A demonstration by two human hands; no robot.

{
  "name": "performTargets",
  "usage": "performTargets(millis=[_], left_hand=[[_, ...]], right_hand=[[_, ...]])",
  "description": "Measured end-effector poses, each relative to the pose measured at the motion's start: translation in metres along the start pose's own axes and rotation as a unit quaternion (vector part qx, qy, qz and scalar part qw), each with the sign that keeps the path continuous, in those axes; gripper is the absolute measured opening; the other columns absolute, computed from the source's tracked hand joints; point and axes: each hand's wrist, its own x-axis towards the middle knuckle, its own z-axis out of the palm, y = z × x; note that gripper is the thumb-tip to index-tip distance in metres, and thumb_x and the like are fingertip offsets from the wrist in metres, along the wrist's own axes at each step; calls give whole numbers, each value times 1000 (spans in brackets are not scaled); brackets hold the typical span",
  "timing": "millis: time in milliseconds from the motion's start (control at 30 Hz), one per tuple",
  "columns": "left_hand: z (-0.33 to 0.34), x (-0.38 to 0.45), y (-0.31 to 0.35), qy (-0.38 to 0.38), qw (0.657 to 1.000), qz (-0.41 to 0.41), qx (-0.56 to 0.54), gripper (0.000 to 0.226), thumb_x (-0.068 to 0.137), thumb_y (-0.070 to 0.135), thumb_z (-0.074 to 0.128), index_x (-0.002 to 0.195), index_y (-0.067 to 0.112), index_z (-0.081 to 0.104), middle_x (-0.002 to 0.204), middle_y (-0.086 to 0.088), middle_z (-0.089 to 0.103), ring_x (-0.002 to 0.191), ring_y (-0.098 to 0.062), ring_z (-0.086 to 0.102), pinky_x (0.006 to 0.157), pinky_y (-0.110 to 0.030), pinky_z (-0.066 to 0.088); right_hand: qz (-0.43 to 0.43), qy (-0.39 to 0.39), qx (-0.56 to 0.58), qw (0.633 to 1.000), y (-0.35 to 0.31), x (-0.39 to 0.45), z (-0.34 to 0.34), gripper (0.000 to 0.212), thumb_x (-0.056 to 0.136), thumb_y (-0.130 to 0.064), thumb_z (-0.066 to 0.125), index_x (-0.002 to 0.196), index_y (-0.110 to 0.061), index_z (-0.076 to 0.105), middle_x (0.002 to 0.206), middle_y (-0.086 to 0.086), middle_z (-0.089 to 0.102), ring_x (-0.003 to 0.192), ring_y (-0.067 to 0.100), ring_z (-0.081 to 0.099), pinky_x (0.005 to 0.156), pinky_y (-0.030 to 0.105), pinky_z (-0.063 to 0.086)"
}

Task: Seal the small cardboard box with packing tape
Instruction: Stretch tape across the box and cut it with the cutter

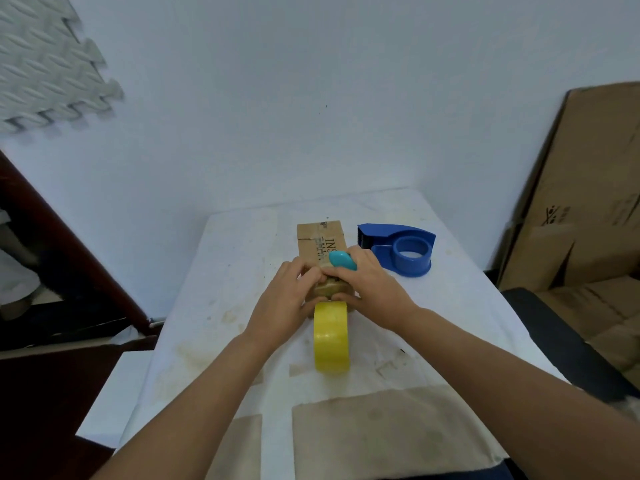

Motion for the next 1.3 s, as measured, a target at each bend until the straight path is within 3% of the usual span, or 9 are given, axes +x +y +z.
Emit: performTargets(millis=[167,333,400,500,600,800,1033,1133,1300], left_hand=[[-6,3,-2,-14,999,28,20,22,86,29,70,100,20,56,113,-2,57,94,-20,53,75,-36,52],[-14,8,0,-32,999,18,0,21,87,23,70,104,18,58,117,1,55,96,-19,53,79,-38,52],[-15,7,0,-28,1000,4,-13,20,89,23,66,107,15,60,122,1,55,100,-18,54,83,-36,52],[-18,5,4,15,996,-51,-68,19,95,24,60,111,15,64,129,5,51,110,-8,52,89,-22,44],[-24,1,19,60,975,-153,-148,15,96,22,58,110,20,65,123,6,50,101,-6,58,79,-10,43],[-34,-20,44,12,893,-346,-288,11,100,26,51,103,22,61,112,-2,61,89,-15,66,74,-28,56],[-26,-28,60,-144,724,-482,-472,56,93,61,45,127,18,59,114,-6,72,99,-21,72,92,-41,57],[-21,-25,63,-163,707,-496,-477,70,84,69,53,132,18,56,114,-6,72,100,-21,72,93,-41,56],[-23,-21,72,-174,693,-490,-499,52,91,56,54,120,14,63,100,-7,79,87,-22,77,94,-40,55]], right_hand=[[65,5,123,990,0,3,-13,35,96,-30,53,130,-34,58,111,3,44,101,12,38,89,21,38],[198,63,381,901,-14,-11,-27,32,98,-19,49,125,-35,56,98,-15,55,72,-3,52,67,13,42],[260,52,549,793,-20,-22,-28,26,98,-23,51,125,-23,51,86,-6,57,60,1,50,60,17,43],[317,48,765,559,-25,-37,-26,27,101,-29,41,110,-7,54,78,7,60,55,10,48,49,19,43],[331,23,805,491,-27,-51,-21,41,103,-34,35,111,-4,62,83,8,68,59,10,50,47,17,40],[350,33,784,511,-29,-61,-16,34,102,-28,41,121,-6,59,95,12,71,63,10,56,51,16,47],[323,38,700,635,-28,-67,-15,27,103,-21,41,117,-4,58,99,11,72,71,12,59,67,25,47],[310,34,645,698,-29,-68,-17,25,103,-23,42,113,-7,59,91,8,71,70,11,58,67,25,47],[289,44,555,779,-31,-68,-19,27,100,-33,46,103,-11,60,77,2,66,61,7,53,59,20,45]])
